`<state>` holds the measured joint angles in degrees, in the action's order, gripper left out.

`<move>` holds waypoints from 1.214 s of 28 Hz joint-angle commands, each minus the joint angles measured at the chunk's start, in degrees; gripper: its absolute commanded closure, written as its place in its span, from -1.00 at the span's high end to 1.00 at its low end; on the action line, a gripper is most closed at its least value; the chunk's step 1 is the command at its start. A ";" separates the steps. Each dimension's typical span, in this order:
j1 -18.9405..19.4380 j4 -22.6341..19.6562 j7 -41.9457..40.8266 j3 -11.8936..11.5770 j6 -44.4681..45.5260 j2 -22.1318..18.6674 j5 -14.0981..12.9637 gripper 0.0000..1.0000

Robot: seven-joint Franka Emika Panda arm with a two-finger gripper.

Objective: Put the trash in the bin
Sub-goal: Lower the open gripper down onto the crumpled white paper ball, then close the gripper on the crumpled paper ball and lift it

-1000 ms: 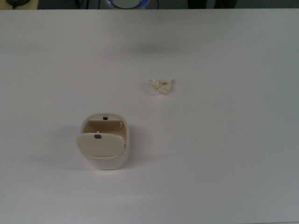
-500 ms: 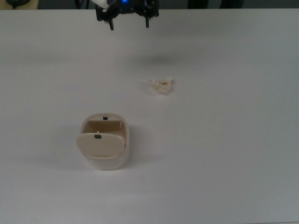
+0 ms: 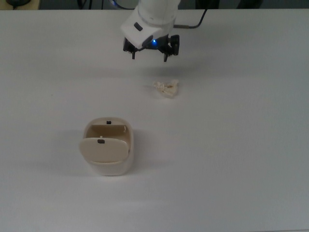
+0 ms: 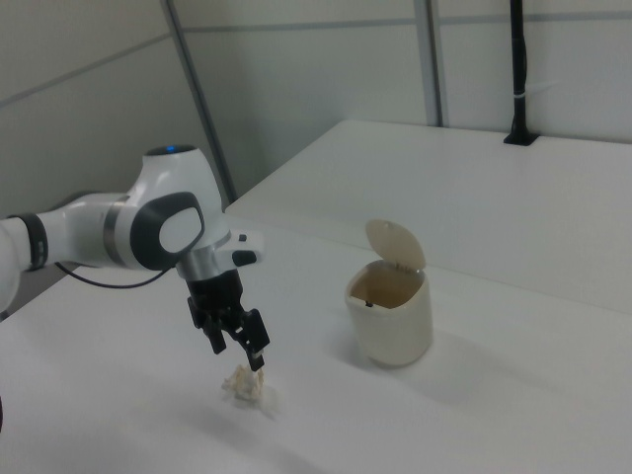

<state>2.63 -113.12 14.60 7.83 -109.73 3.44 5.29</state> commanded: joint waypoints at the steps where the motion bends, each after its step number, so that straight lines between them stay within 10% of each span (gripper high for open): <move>1: 2.64 -0.53 6.40 -0.36 -3.91 4.29 4.20 1.00; 9: 6.07 -0.44 15.27 -0.36 -7.86 10.36 10.35 1.00; 22: 8.97 1.14 20.47 -0.36 -8.83 15.02 12.55 1.00; 27: 9.59 1.41 20.47 -0.36 -8.83 15.46 13.08 0.47; 34: 9.59 2.55 20.47 -0.36 -8.92 15.55 13.61 -0.96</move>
<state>11.71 -111.91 33.37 7.84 -117.77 18.11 17.35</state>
